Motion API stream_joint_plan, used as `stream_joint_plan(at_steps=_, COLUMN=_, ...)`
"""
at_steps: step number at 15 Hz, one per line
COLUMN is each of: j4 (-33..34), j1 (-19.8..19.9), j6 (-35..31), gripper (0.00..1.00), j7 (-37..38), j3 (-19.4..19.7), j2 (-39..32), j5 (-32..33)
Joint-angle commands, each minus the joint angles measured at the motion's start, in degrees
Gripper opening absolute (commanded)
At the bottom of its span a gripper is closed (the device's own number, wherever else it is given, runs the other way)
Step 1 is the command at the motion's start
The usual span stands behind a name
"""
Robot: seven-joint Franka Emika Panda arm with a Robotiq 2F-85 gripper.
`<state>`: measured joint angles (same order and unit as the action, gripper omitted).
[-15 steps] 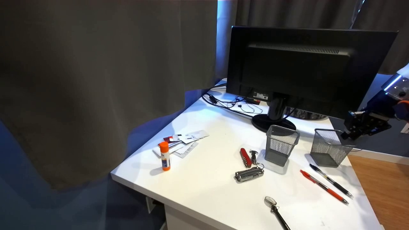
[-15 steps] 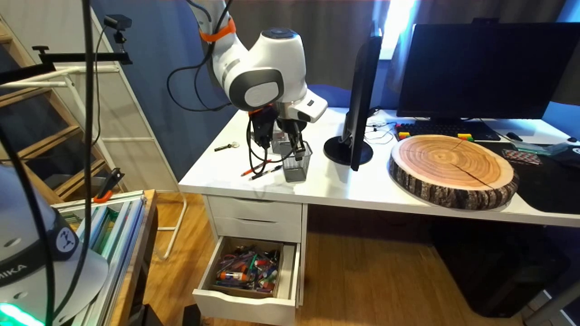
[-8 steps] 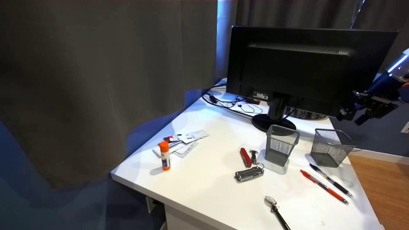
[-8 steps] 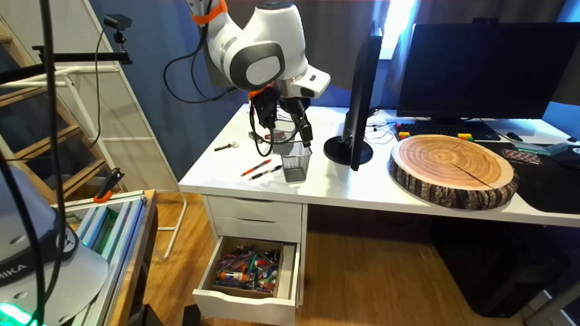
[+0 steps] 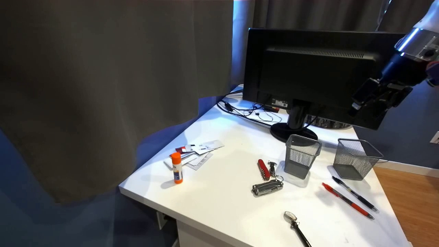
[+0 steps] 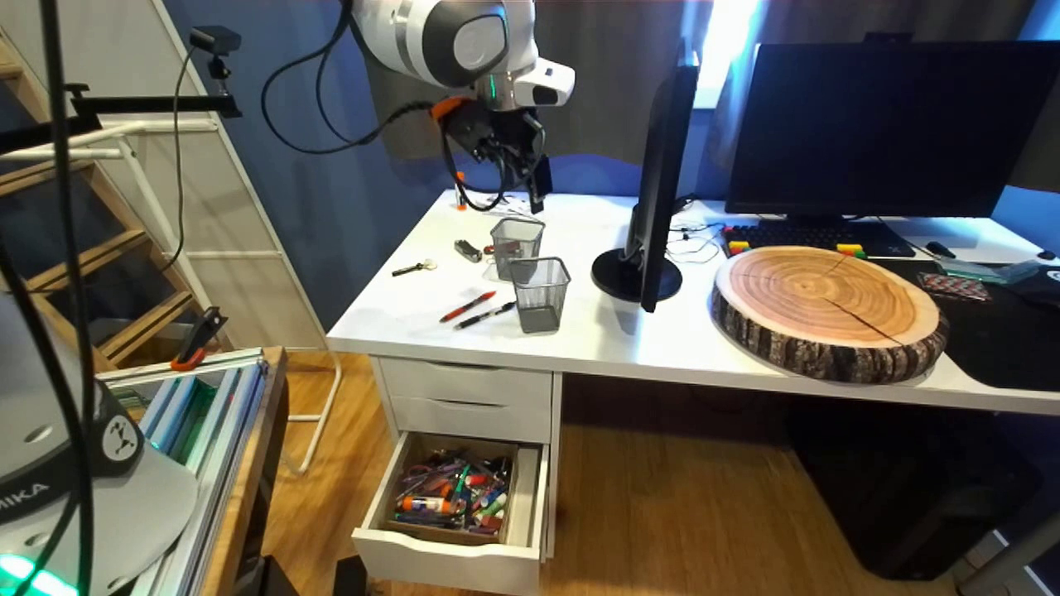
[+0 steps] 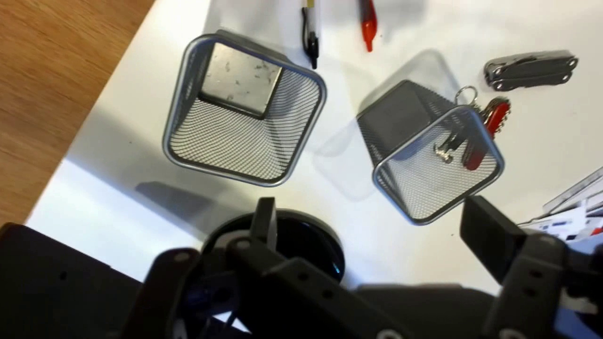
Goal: Unstack the pen holders then restack them from left to right
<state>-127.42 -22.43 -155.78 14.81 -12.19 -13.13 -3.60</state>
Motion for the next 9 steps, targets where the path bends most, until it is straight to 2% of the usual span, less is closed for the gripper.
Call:
stream_joint_plan(at_steps=1, j4=7.4, j1=0.3, j6=7.1, gripper=1.0, j7=-4.5, j3=-3.1, j2=-4.2, j5=1.2)
stream_joint_plan(at_steps=4, j4=12.2, j1=0.7, j6=8.9, gripper=1.0, j7=-11.4, j3=-5.4, j2=-8.2, j5=1.0)
stream_joint_plan(at_steps=9, j4=18.2, j1=0.2, j6=9.5, gripper=1.0, j7=-18.6, j3=-5.4, j2=-15.1, j5=3.4)
